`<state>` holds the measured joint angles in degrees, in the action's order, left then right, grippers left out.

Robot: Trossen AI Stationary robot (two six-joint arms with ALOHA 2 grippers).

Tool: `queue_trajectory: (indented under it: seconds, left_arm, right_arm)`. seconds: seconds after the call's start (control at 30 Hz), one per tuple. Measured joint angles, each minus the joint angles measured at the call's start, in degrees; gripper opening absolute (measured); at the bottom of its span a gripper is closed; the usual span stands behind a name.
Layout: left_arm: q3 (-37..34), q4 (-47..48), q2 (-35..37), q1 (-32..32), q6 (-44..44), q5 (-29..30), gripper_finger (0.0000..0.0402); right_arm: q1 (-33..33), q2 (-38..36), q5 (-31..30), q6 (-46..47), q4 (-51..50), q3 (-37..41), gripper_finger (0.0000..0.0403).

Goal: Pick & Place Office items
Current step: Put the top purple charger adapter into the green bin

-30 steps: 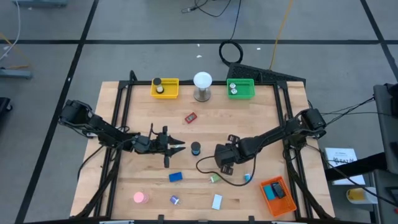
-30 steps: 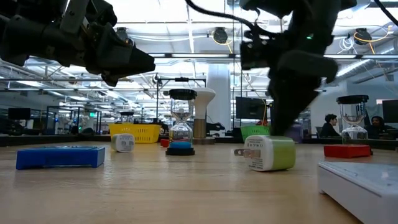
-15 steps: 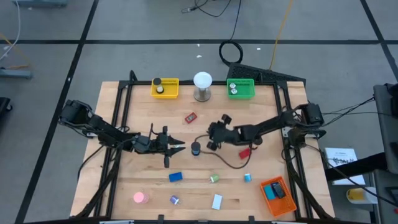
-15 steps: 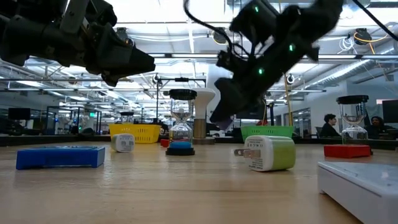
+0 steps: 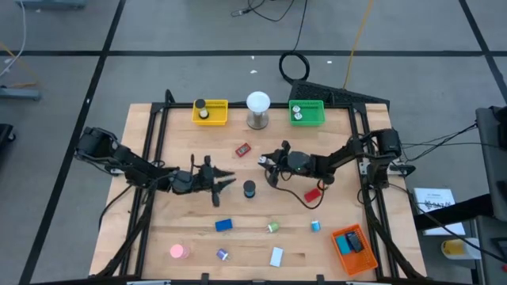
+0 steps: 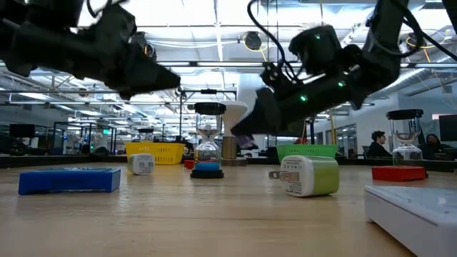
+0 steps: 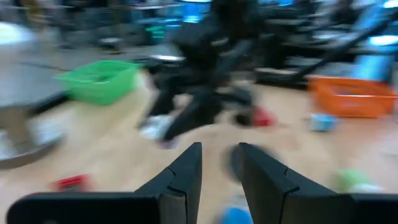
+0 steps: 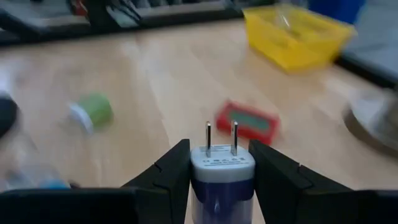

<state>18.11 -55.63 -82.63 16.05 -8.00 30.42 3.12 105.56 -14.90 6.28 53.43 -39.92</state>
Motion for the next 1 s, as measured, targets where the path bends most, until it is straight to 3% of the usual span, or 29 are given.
queue_trajectory:
  seconds: [0.07, 0.13, 0.27, 0.37, 0.47, 0.83, 1.0]
  left_arm:
    - [-0.02, 2.77, 0.00, -2.58, -0.04, 3.41, 0.0106]
    - [-0.02, 5.21, 0.00, -6.55, -0.79, 3.11, 0.0105]
    - [-0.02, 9.38, -1.21, -16.21, -4.83, -7.61, 0.0076]
    - [-0.42, 8.81, -2.98, -19.74, -4.95, -13.12, 0.0033]
    - [-0.24, 5.13, -5.21, -20.68, -3.46, -16.31, 0.0006]
    - [0.49, -3.99, -13.34, -20.91, -3.05, -18.80, 0.0005]
    - [2.94, -4.00, -15.07, -20.96, -2.94, -21.91, 0.0004]
  right_arm:
    - [0.67, 1.37, 2.06, -1.37, 1.36, -1.62, 0.0132]
    - [1.09, 3.61, 4.91, -2.44, 2.71, -2.31, 0.0132]
    - [1.42, 9.33, 9.13, -3.54, 8.95, -4.61, 0.0132]
    - [1.43, 12.89, 9.63, -4.31, 11.01, -6.61, 0.0132]
    - [1.84, 15.66, 11.37, -4.49, 11.05, -8.54, 0.0132]
    - [3.32, 16.91, 12.23, -3.90, 11.05, -10.71, 0.0132]
    - [3.32, 16.96, 12.25, -3.90, 10.35, -10.71, 0.0133]
